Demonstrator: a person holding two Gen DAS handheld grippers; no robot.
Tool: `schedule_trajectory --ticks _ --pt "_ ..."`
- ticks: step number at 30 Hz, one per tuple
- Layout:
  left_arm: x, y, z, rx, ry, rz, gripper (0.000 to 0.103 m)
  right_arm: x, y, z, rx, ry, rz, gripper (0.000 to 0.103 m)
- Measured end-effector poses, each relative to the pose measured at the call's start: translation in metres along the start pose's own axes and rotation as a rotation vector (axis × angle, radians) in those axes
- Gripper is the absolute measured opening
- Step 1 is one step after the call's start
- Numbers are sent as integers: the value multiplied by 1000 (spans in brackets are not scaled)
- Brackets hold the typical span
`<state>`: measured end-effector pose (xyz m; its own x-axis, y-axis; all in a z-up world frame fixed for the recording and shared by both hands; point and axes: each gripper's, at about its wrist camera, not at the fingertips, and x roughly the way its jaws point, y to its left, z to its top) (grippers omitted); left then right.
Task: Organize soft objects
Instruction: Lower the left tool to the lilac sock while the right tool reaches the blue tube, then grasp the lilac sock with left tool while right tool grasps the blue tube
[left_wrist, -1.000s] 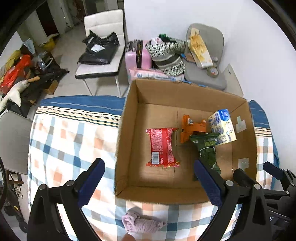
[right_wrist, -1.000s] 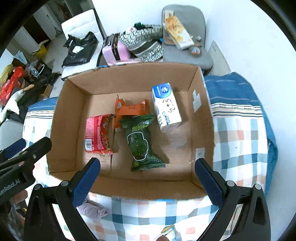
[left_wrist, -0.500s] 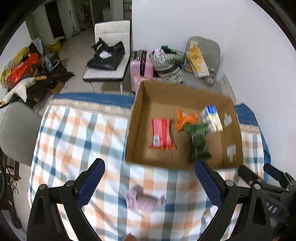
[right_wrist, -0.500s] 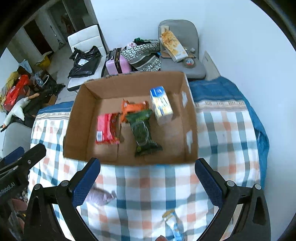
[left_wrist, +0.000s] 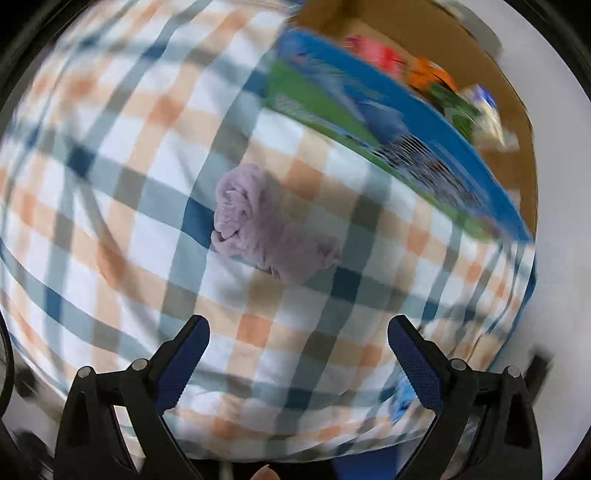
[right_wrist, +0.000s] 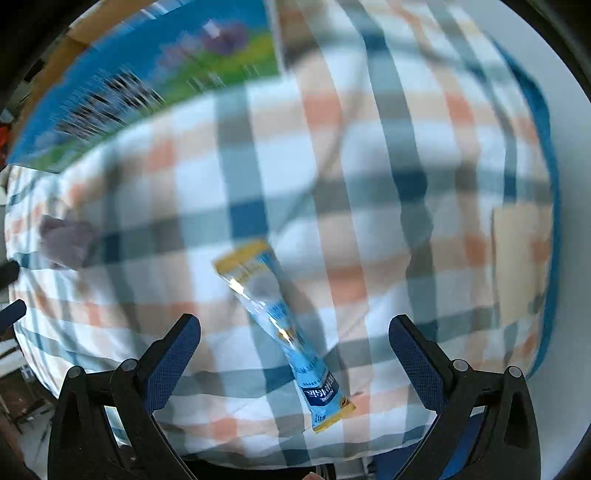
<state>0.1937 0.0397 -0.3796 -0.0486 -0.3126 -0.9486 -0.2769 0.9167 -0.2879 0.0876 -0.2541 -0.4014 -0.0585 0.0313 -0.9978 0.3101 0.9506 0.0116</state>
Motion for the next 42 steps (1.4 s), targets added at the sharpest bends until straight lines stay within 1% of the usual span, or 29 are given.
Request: schedule_trajectory --ticks 3,6,9,11,13,15,16,17,20,23,26,30,34,38,40,42 --pt "13 13 16 -103 17 -22 99 19 -9 -4 35 32 21 103" --pt "27 19 33 -157 26 -7 99 28 -12 -5 50 53 37 103" --pt "43 20 47 -162 40 39 99 32 -11 -6 39 57 35 103" --pt "55 20 55 -166 61 54 99 34 -11 -6 40 62 41 103" --pt "62 18 57 -164 61 72 98 36 -12 -7 36 67 40 103" --pt "67 15 58 -148 52 95 92 38 -12 -5 29 70 40 103" --pt "69 13 58 -138 52 107 85 39 -11 -2 24 73 37 103" --pt "73 11 59 -124 57 123 76 42 -8 -1 22 77 38 103" --pt "77 3 57 -64 40 171 63 48 -6 0 22 88 40 103" --pt "72 -8 52 5 15 197 53 52 -10 -2 26 99 50 103" --pt "67 -19 42 79 -5 222 49 61 -9 0 23 106 48 103" --pt "58 -41 17 226 -26 259 47 68 -13 1 8 117 50 103" --pt "55 -63 -21 377 -28 285 47 75 -11 -2 -6 132 53 103" --pt "57 -79 -51 453 -19 286 47 84 -8 -6 -19 148 47 103" --pt "59 -85 -60 480 -23 293 47 89 -7 -7 -20 158 43 98" --pt "64 -91 -69 497 -19 295 47 94 -6 -9 -23 165 38 97"
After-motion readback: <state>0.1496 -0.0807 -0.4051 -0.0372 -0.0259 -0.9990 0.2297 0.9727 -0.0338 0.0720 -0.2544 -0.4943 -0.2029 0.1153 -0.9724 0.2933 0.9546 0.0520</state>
